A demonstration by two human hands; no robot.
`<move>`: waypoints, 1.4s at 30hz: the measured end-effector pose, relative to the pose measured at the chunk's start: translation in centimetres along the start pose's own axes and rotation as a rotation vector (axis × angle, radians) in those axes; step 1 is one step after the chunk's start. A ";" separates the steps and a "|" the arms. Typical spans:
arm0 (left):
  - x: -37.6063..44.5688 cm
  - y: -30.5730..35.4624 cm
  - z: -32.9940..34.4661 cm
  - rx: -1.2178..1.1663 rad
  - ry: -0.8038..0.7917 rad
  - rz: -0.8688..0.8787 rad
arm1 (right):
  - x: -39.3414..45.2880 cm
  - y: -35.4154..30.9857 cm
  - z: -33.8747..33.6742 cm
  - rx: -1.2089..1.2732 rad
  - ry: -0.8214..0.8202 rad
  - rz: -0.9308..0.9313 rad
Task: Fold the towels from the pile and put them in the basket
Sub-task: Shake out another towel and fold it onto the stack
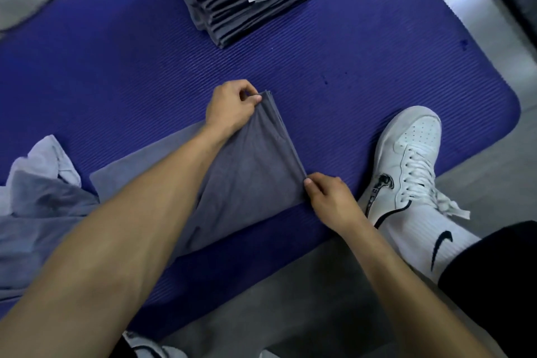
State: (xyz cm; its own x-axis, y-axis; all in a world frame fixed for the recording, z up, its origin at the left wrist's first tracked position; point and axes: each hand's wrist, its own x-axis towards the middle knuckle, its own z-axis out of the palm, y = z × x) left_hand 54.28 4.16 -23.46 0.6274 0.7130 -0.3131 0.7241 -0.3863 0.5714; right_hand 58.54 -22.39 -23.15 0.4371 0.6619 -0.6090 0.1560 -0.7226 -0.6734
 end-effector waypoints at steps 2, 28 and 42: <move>-0.3 0.1 0.3 0.041 0.036 0.015 | -0.1 0.0 0.4 0.008 0.010 0.012; -19.8 7.1 -26.0 -0.205 0.275 0.005 | -10.8 -17.7 -10.2 -0.414 0.219 -0.576; -30.8 4.8 -33.8 -0.815 0.471 -0.100 | -21.0 -34.7 -13.2 -0.536 0.485 -0.918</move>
State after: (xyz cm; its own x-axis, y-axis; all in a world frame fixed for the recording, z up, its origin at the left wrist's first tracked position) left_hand 28.76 0.07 14.55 0.2645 0.9523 -0.1524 0.2338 0.0900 0.9681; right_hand 55.60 -13.85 18.48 0.2405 0.9177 0.3162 0.8922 -0.0807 -0.4444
